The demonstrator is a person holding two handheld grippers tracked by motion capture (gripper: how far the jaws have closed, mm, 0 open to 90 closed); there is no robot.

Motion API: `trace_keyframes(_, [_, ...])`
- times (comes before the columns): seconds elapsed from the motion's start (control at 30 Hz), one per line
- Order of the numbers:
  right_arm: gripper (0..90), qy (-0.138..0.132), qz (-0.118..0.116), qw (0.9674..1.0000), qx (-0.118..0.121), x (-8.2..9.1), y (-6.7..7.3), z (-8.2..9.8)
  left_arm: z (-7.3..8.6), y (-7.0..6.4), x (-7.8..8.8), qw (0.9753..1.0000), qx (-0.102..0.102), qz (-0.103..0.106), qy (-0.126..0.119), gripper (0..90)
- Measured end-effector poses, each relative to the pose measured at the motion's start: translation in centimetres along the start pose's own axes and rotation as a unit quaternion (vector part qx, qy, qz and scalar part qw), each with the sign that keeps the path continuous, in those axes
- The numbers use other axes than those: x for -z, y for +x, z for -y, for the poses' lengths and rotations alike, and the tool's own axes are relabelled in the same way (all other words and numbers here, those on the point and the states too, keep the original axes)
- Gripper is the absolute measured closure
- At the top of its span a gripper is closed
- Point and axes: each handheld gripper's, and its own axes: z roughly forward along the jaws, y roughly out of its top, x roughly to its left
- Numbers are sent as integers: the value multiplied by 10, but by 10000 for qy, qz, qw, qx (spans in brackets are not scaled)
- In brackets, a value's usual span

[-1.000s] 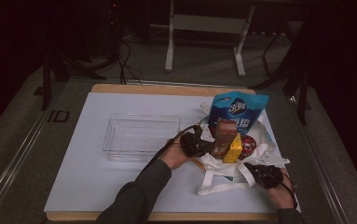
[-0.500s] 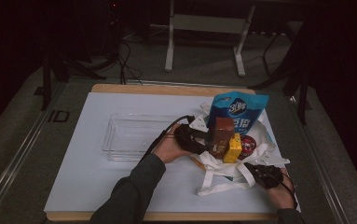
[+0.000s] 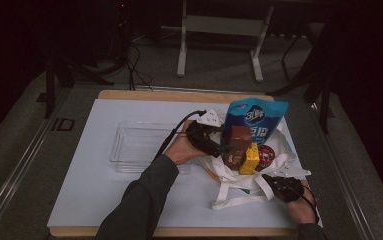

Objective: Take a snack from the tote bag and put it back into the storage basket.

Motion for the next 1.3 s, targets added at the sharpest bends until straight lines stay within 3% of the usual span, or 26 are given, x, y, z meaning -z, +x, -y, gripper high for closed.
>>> trace_keyframes(0.13, [880, -6, -10, 10000, -1, 0, 0, 0, -3, 3, -3, 9999, -23, 91, -82, 203])
trace_keyframes(0.37, [880, -7, -27, 10000, 0, 0, -1, 0, -11, 6, -12, 10000, -57, -2, -76, 187])
trace_keyframes(0.6, [880, -14, -37, 10000, 3, 0, -1, 1, -18, 8, -25, 9998, -159, 101, -74, 204])
trace_keyframes(0.9, [880, -47, -66, 10000, -8, 0, -2, 1, -16, 2, -38, 9990, -282, 351, 33, 341])
trace_keyframes(1.2, [880, -54, -71, 10000, -12, 0, -2, 1, -10, -1, -43, 9988, -283, 406, -28, 346])
trace_keyframes(1.3, [880, -53, -73, 10000, -22, 0, -2, 1, -8, -1, -46, 9988, -207, 417, -158, 349])
